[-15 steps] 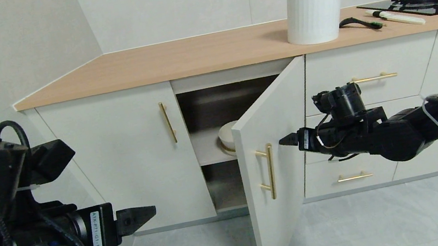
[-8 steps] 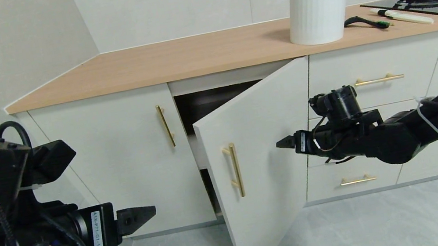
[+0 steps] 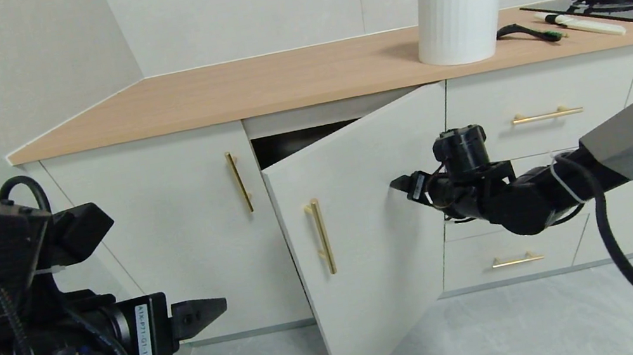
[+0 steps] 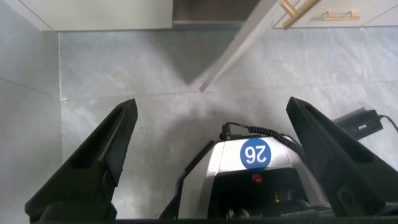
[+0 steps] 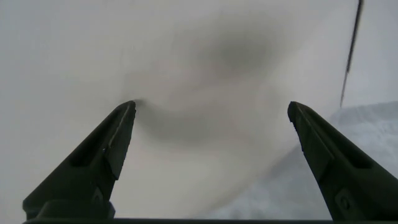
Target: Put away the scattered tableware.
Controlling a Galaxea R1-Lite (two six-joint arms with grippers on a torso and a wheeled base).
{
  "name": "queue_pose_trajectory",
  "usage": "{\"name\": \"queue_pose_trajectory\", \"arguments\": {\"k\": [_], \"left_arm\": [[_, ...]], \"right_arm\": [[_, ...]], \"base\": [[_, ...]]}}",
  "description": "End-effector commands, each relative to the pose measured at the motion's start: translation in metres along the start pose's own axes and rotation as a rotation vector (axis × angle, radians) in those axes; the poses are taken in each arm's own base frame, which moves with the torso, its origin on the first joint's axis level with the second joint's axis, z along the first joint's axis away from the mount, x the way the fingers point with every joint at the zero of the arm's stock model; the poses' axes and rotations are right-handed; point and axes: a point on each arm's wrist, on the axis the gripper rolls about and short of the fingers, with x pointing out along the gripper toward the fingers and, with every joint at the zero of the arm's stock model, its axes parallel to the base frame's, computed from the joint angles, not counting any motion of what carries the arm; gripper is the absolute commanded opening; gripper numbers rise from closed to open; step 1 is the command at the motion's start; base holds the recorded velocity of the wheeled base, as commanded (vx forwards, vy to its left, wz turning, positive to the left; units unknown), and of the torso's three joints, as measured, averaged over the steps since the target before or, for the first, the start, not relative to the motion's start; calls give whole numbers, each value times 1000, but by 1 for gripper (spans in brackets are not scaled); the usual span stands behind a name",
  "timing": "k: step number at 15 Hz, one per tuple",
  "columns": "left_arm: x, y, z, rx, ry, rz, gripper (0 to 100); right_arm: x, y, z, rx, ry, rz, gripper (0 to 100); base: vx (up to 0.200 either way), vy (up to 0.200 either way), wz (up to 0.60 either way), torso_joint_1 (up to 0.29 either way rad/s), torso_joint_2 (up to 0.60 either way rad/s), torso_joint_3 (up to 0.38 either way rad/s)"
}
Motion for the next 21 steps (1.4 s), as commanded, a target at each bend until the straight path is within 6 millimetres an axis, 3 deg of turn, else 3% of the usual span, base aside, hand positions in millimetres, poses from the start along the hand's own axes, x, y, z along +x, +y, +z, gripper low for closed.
{"name": "queue_pose_trajectory", "arguments": {"k": [1,17,21], "left_arm": [[0,0,0,0,0,0,100],[0,0,0,-1,-2,-1,100],[0,0,0,-1,-2,-1,100]], "right_arm": [[21,-5,-11,10,-4,-25,100],[74,-18,-7,66,-240,-198,100],[78,-18,-7,69,-261,-212,100]], "base": [[0,0,0,0,0,0],[0,0,0,0,0,0],[0,0,0,0,0,0]]}}
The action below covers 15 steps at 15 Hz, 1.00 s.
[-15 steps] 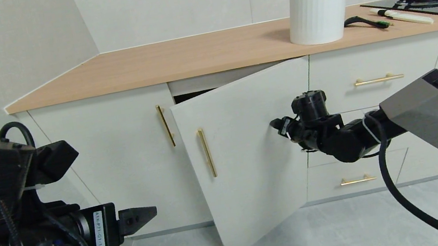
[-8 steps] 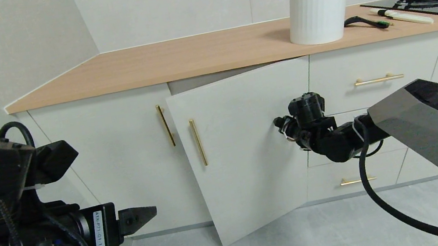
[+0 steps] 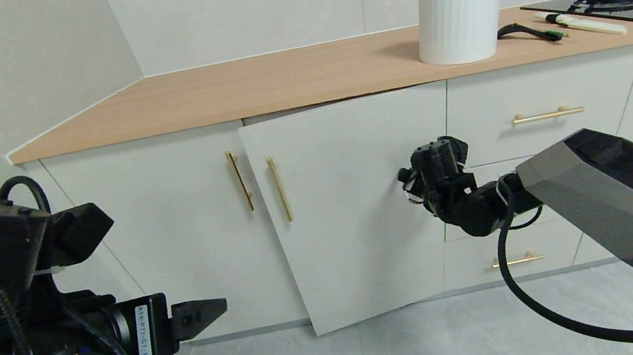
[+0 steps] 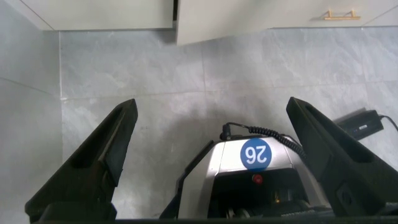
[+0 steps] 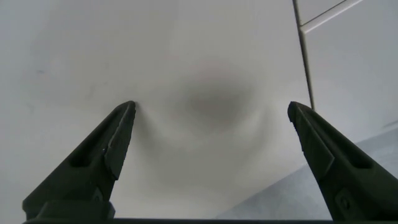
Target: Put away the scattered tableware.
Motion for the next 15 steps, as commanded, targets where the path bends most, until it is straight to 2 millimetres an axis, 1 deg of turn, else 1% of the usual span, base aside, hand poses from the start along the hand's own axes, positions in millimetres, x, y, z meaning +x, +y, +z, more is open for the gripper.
{"name": "queue_pose_trajectory", "arguments": {"k": [1,3,4,7,10,14,15], "left_arm": [[0,0,0,0,-1,0,100],[0,0,0,0,-1,0,100],[0,0,0,0,-1,0,100],[0,0,0,0,1,0,100],[0,0,0,0,-1,0,100],[0,0,0,0,-1,0,100],[0,0,0,-1,-2,-1,100]], "right_arm": [[1,-1,-3,-3,4,-2,100],[3,-2,-2,-1,-2,-7,100],[6,-2,2,8,-26,-14,100],[16,-5,2,5,-70,-48,100],[20,-6,3,-1,-101,-70,100],[16,-3,8,2,-105,-64,100],[3,-2,14,-5,-78,-56,100]], "base": [[0,0,0,0,0,0],[0,0,0,0,0,0],[0,0,0,0,0,0],[0,0,0,0,0,0],[0,0,0,0,0,0],[0,0,0,0,0,0],[0,0,0,0,0,0]]}}
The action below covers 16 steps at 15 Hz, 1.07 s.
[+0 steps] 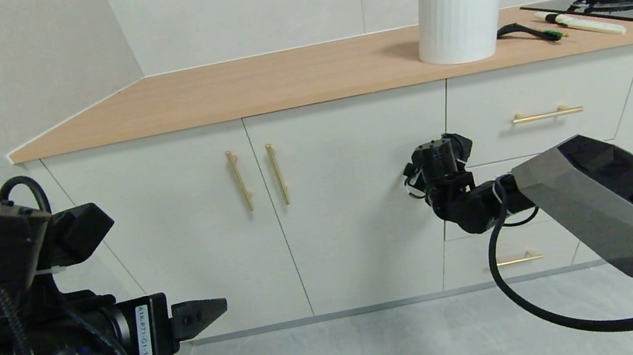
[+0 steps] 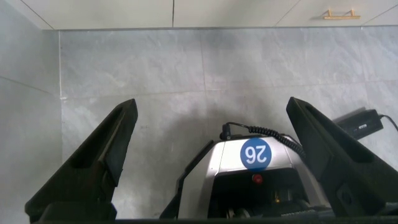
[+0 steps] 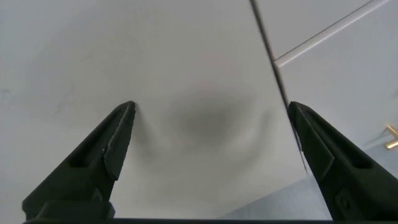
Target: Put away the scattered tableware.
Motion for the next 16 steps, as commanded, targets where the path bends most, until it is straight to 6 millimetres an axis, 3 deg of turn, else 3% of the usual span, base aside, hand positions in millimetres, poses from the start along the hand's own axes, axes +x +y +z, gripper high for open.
{"name": "queue_pose_trajectory", "arguments": {"k": [1,3,5,6,10,11,13,16], "left_arm": [[0,0,0,-1,-2,-1,100],[0,0,0,0,-1,0,100],[0,0,0,-1,-2,-1,100],[-1,0,0,-1,-3,-1,100],[-5,1,1,-6,-21,-8,100],[-10,4,5,-24,-61,-5,100],[-21,11,9,-61,-154,-9,100],[-55,34,9,-54,-315,42,100]], "right_arm": [[-26,4,13,-13,67,44,100],[-80,-1,24,-48,302,211,100],[-134,-13,49,-49,533,449,100],[-147,-19,54,-70,570,514,100],[-169,-26,72,-253,431,539,100],[-178,-24,89,-264,363,519,100],[-201,-33,115,-327,235,457,100],[-256,-63,156,-402,62,380,100]], "base": [[0,0,0,0,0,0],[0,0,0,0,0,0],[0,0,0,0,0,0],[0,0,0,0,0,0],[0,0,0,0,0,0],[0,0,0,0,0,0],[0,0,0,0,0,0],[0,0,0,0,0,0]]}}
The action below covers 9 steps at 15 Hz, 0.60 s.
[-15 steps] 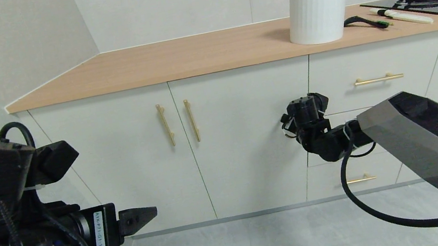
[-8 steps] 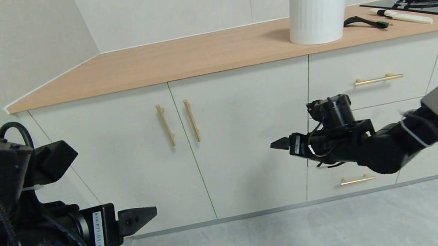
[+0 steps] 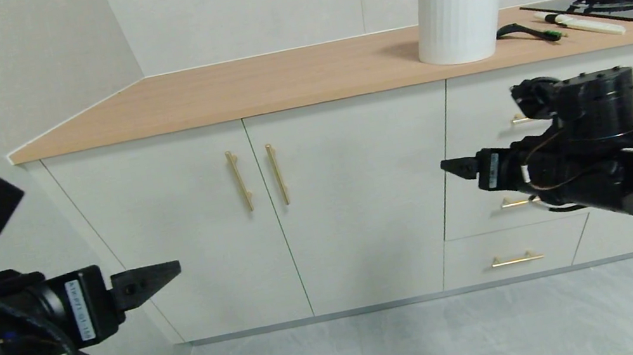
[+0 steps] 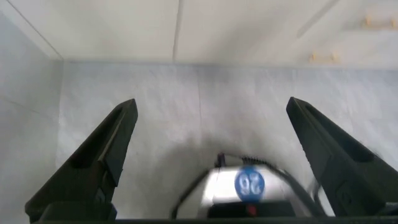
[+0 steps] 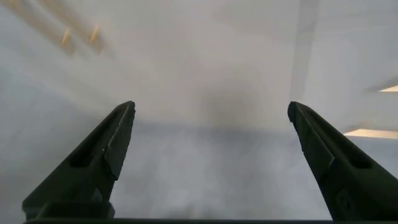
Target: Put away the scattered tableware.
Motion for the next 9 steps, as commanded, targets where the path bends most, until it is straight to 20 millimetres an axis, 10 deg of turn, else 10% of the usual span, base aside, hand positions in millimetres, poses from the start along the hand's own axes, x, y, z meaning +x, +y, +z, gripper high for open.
{"name": "queue_pose_trajectory", "arguments": {"k": [1,5,9], "left_arm": [[-37,21,1,-7,-132,24,100],[-120,63,-43,106,-408,80,100],[-158,84,-89,149,-582,149,100]], "right_arm": [[-77,-14,22,-44,-150,-71,100],[-190,-45,19,-50,-396,-231,100],[-282,-60,-3,-148,-627,-377,100]], "base": [[0,0,0,0,0,0],[0,0,0,0,0,0],[0,0,0,0,0,0]]}}
